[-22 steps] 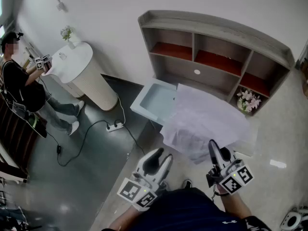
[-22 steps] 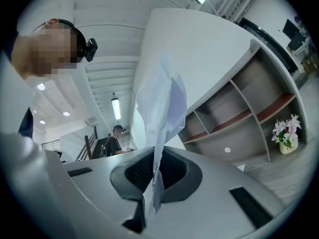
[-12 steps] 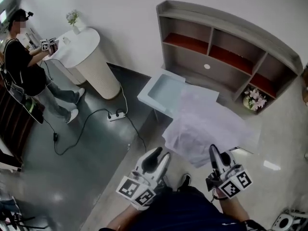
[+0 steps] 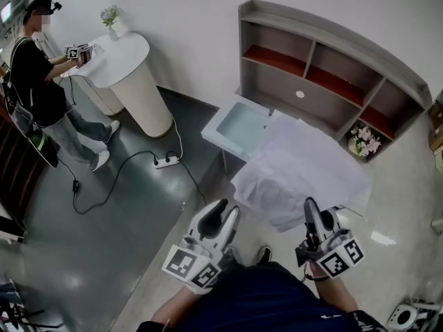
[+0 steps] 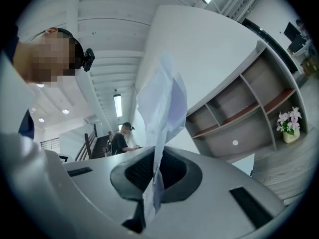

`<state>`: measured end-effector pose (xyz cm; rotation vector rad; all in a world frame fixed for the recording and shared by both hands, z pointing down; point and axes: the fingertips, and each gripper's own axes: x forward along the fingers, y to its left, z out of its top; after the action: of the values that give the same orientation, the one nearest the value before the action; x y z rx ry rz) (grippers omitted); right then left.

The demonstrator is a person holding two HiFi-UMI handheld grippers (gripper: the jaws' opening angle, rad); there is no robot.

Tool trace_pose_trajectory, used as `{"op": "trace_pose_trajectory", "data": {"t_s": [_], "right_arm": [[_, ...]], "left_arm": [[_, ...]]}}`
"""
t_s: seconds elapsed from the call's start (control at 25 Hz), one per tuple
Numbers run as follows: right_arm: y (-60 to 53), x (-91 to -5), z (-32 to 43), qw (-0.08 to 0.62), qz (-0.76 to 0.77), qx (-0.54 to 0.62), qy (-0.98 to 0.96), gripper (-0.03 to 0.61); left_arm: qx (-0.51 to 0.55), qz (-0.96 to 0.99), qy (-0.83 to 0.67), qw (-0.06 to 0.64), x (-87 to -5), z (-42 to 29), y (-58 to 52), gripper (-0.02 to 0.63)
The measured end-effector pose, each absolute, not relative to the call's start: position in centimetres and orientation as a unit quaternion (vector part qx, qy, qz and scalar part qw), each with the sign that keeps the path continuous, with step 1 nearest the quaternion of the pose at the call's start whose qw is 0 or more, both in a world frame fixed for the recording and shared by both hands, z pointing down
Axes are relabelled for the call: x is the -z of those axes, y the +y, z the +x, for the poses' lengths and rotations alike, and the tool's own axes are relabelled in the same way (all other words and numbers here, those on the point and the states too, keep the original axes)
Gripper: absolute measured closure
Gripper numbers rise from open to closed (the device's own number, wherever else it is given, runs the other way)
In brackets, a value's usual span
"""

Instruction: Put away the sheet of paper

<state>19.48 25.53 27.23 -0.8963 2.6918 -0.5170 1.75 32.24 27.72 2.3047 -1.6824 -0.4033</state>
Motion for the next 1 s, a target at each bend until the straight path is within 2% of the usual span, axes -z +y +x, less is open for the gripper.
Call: {"op": "trace_pose_trajectory", "data": {"t_s": [1.0], "right_arm": [[25.0,-29.1,19.7,0.14,-0.443,0.18,0.867,0.563]], "left_arm": [[0.152,0.777,-0.595,0.142,-30.2,-10.2,32.3,0.515]]}}
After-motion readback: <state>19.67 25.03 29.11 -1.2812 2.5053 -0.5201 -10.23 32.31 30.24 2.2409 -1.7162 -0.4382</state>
